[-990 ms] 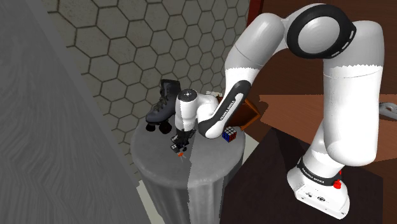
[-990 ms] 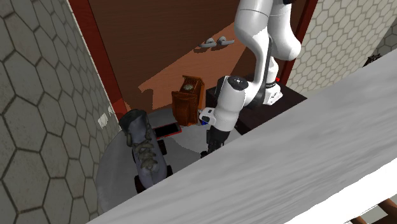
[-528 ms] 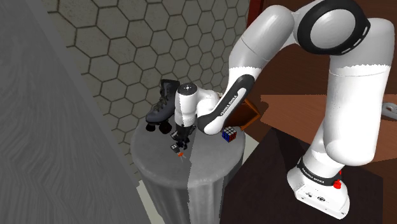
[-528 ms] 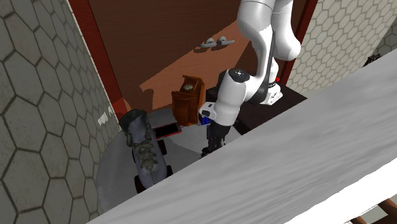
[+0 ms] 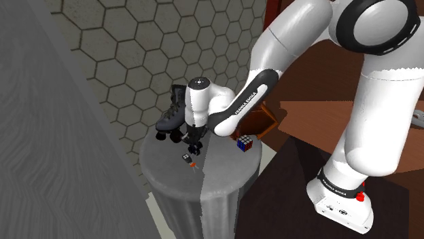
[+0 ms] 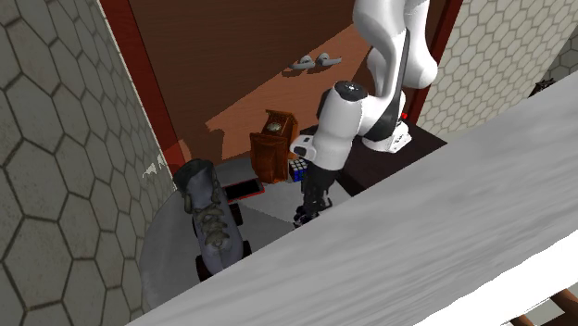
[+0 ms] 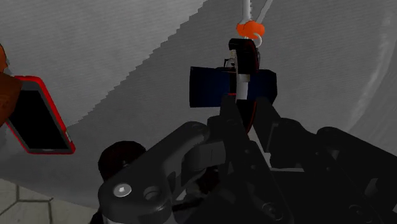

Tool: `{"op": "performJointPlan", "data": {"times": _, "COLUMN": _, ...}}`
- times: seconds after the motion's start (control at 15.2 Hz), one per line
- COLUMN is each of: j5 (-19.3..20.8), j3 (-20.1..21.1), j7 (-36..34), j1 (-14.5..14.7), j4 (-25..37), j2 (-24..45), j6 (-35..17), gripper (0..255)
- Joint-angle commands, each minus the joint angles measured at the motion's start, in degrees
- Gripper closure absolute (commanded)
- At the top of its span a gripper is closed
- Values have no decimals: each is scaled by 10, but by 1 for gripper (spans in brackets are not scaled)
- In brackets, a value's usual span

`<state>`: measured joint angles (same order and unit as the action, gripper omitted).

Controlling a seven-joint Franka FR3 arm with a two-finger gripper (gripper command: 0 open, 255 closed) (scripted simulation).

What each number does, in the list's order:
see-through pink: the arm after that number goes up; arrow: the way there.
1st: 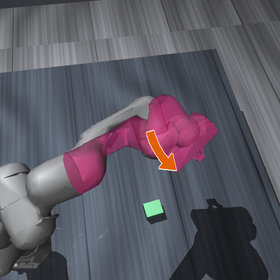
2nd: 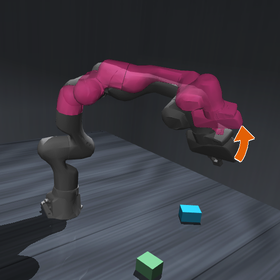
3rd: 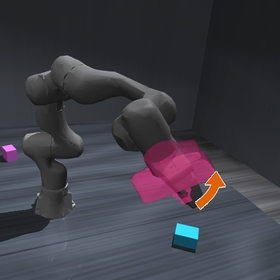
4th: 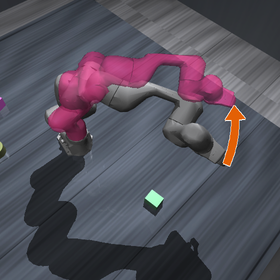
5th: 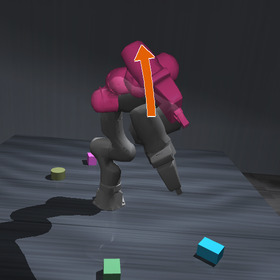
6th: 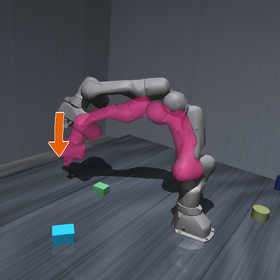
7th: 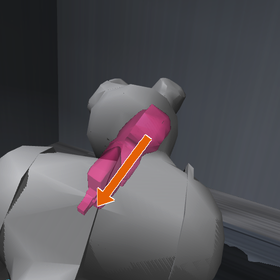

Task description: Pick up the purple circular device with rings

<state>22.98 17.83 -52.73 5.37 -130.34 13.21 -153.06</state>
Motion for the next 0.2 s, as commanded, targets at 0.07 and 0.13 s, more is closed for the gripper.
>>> {"op": "performJointPlan", "data": {"times": 0.07, "j5": -16, "j3": 7, "j7": 13, "j1": -4, "j4": 2, "j2": -14, "j6": 14, "gripper": 255}}
{"op": "performJointPlan", "data": {"times": 0.13, "j5": -16, "j3": 7, "j7": 13, "j1": -4, "j4": 2, "j2": -14, "j6": 14, "gripper": 255}}
